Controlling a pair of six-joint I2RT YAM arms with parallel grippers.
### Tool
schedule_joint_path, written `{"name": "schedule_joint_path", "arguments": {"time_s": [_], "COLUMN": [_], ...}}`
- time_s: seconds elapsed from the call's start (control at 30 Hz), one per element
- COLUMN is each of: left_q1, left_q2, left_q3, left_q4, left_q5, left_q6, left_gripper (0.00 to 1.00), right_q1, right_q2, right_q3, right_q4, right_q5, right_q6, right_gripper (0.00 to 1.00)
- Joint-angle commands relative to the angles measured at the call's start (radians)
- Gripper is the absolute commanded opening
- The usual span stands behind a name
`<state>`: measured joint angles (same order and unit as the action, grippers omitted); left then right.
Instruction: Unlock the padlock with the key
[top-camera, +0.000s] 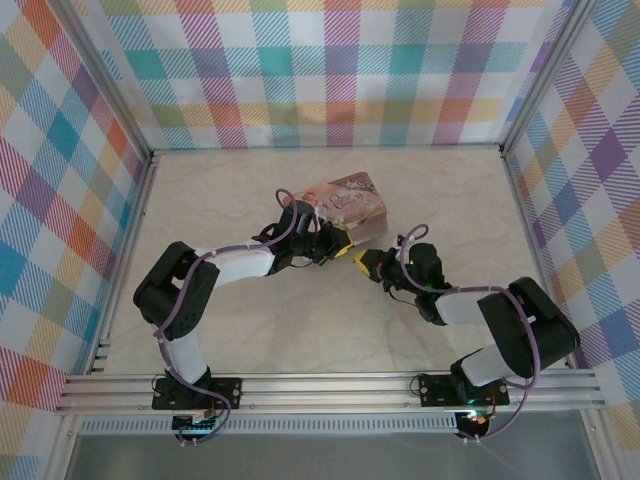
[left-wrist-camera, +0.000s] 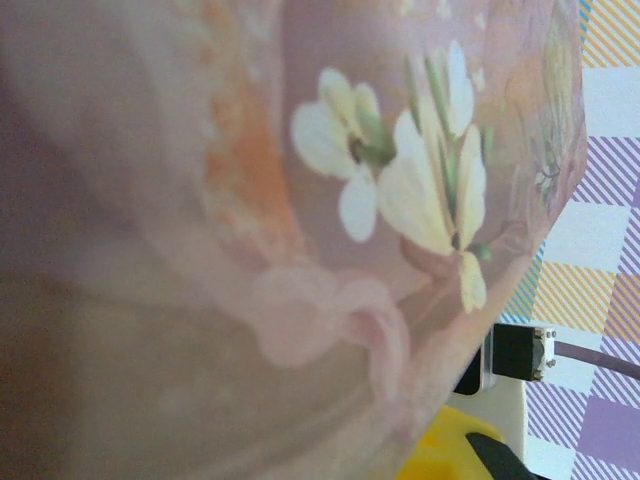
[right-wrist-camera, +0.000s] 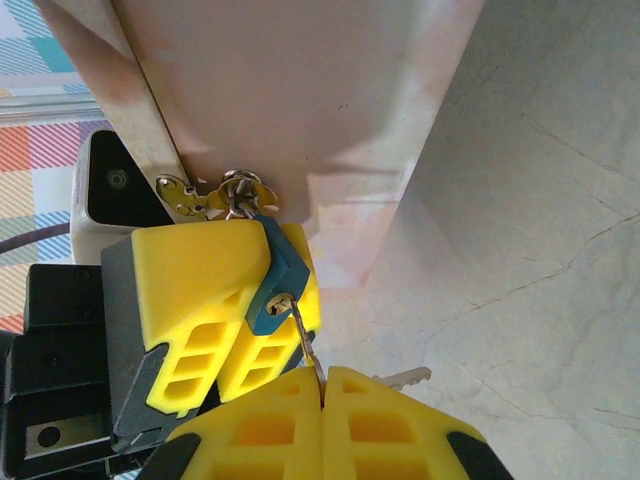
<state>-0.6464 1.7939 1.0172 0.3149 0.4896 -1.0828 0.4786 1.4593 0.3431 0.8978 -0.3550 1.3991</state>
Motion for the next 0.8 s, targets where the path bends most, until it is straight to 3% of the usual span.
{"name": "schedule_joint_path", "arguments": {"time_s": [0.0,0.77], "left_q1": [-0.009,-0.012], "left_q2": [-0.009,0.001], "left_q3": [-0.005,-0.015], "left_q4": [0.056,0.085], "left_q5": [0.073,0.078], "left_q6": [-0.028,-0.046], "left_gripper": [0.05,0.05], "right_q1": [0.007,0.007], "right_q2": [-0.028,-0.034], "right_q3": [0.009,0.0], "right_q4": [0.046,0.075], "right_q5": [0.018,0.055], "right_q6": [-0.011,-0.008], "right_gripper": [0.0,0.0]}}
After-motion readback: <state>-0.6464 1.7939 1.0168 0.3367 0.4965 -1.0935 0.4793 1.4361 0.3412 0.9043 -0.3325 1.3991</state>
